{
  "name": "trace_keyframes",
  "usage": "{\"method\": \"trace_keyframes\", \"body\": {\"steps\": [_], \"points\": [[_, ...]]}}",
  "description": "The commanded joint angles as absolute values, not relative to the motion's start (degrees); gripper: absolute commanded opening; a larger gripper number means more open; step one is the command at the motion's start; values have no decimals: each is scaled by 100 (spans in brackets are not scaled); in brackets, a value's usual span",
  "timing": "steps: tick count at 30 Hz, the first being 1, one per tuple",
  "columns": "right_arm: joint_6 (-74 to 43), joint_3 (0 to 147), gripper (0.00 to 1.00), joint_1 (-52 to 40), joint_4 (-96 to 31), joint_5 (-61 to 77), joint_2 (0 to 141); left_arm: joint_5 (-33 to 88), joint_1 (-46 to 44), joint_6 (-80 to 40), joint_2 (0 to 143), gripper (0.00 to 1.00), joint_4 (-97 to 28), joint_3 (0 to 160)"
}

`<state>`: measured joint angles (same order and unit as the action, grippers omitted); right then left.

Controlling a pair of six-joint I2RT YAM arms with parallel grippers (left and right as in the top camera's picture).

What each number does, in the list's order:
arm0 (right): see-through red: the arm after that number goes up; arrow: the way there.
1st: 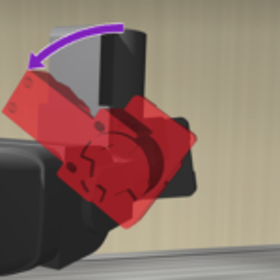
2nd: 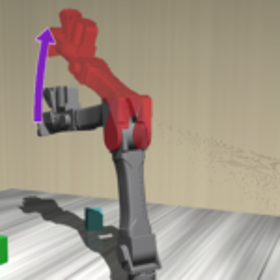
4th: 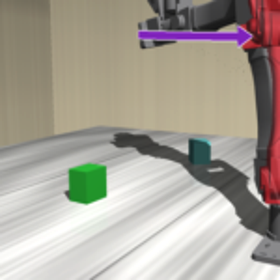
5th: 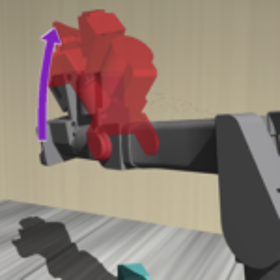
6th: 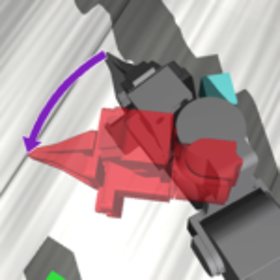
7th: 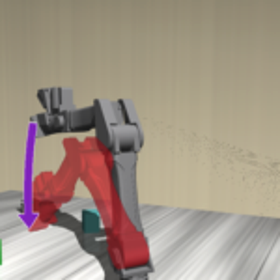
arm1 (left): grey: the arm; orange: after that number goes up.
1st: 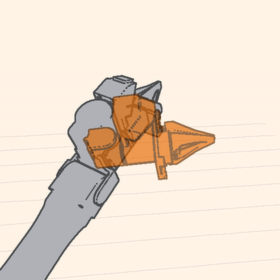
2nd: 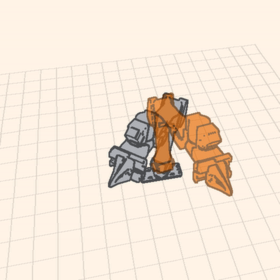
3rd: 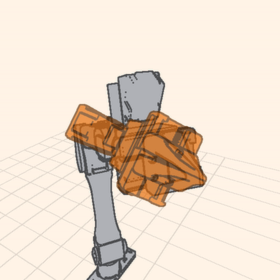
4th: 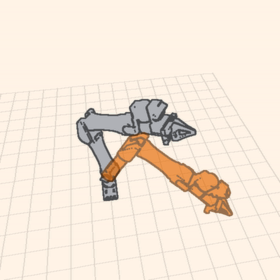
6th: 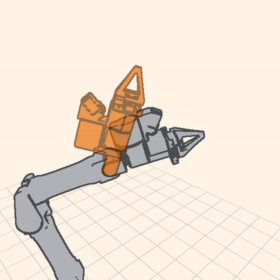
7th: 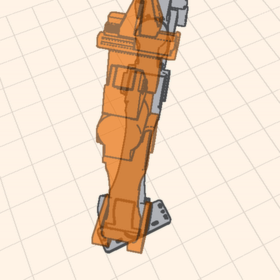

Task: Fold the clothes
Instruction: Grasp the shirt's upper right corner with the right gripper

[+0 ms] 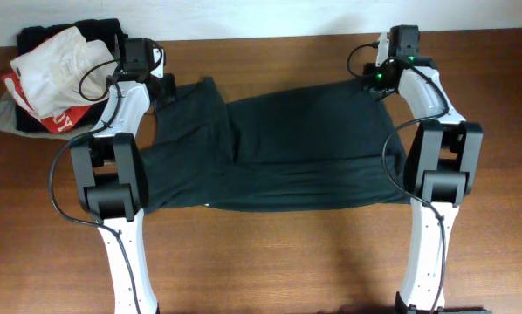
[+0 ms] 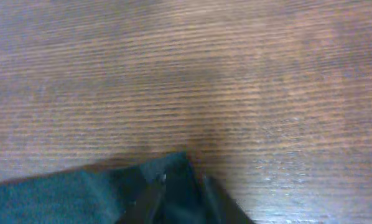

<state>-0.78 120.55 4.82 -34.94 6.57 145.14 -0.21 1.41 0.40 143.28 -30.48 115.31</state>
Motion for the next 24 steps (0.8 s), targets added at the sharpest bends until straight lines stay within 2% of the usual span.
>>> {"method": "trace_keyframes", "body": {"steps": [1,8,11,12,14,15,17,19,24], "points": [[-67,12014,4,419,-3621,185,14796,-60,191,67,15085,1,-3479,11301],[-478,12556,4,604,-4069,377,14636,-64,193,69,15074,0,-4772,12499],[-475,12717,4,613,-4235,478,14584,-60,176,67,15074,1,-4932,12752],[-473,12735,10,602,-4278,497,14584,-60,169,67,15074,1,-4930,12757],[-432,12735,49,585,-4318,563,14584,-60,165,67,15076,0,-4947,12757],[-432,12735,57,569,-4313,578,14584,-62,165,67,15078,1,-4958,12757],[-388,12735,61,554,-4265,580,14584,-62,165,67,15078,0,-4963,12757],[-325,12735,56,526,-4270,578,14586,-62,165,69,15080,1,-4956,12757],[-322,12731,63,482,-4261,578,14663,-60,154,67,15085,0,-4934,12757]]}}
